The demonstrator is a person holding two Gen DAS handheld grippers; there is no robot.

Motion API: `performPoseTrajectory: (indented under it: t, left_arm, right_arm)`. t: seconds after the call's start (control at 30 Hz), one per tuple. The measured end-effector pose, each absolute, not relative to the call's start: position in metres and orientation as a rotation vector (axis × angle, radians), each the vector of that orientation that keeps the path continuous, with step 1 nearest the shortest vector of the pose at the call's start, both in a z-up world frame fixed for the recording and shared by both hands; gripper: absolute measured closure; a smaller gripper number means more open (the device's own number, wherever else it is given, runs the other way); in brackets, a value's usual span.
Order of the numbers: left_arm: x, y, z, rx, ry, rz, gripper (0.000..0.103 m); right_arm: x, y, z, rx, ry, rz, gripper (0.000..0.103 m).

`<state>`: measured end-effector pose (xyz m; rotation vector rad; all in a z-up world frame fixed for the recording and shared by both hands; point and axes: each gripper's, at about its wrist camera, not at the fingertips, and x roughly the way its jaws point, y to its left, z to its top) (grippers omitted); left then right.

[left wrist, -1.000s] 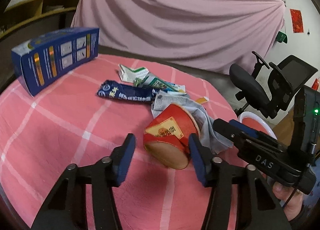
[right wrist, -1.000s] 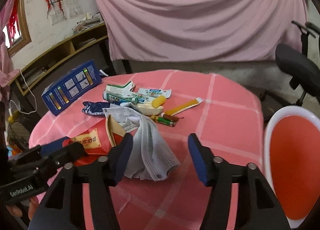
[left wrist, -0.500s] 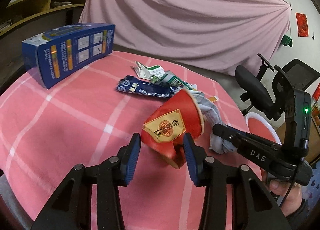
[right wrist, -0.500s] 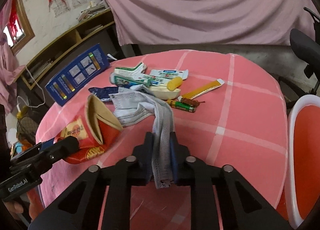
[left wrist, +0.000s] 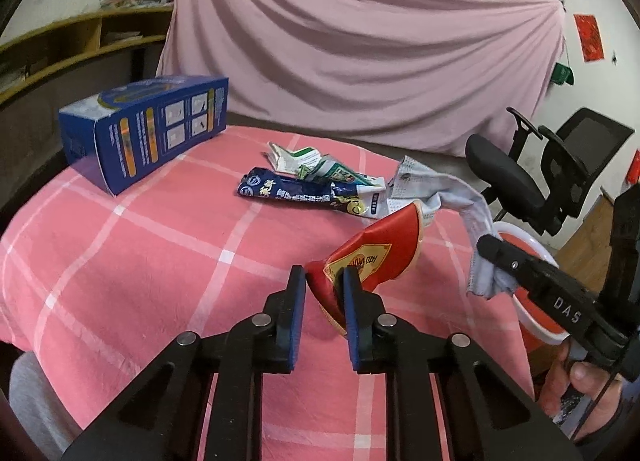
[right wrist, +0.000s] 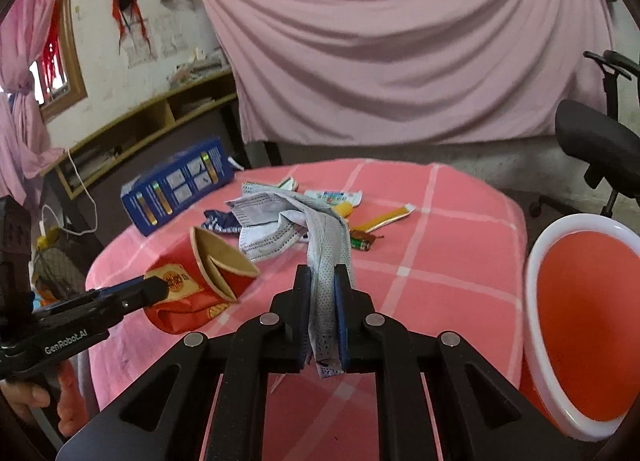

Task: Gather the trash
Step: 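Grasp the red paper cup with left tool while right tool grasps the grey mask, then carry cup and mask over the bucket and open both tools to drop them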

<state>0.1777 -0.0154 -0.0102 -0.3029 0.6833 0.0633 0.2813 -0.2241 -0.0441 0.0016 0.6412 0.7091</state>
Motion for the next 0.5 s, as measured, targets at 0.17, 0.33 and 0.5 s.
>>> performPoseTrajectory:
  t: [0.17, 0.33, 0.5]
  left_arm:
    - [0.171, -0.029, -0.002, -0.246, 0.623, 0.065, 0.088]
    - [0.171, -0.038, 0.016, -0.228, 0.528, 0.055, 0.088]
    - [0.179, -0.053, 0.046, -0.225, 0.405, 0.013, 0.088]
  right_arm:
    - [0.27, -0.224, -0.036, -0.007, 0.559, 0.689, 0.094]
    - [0.259, -0.233, -0.024, 0.042, 0.436, 0.658, 0.094]
    - [0.246, -0.258, -0.007, 0.109, 0.257, 0.581, 0.094]
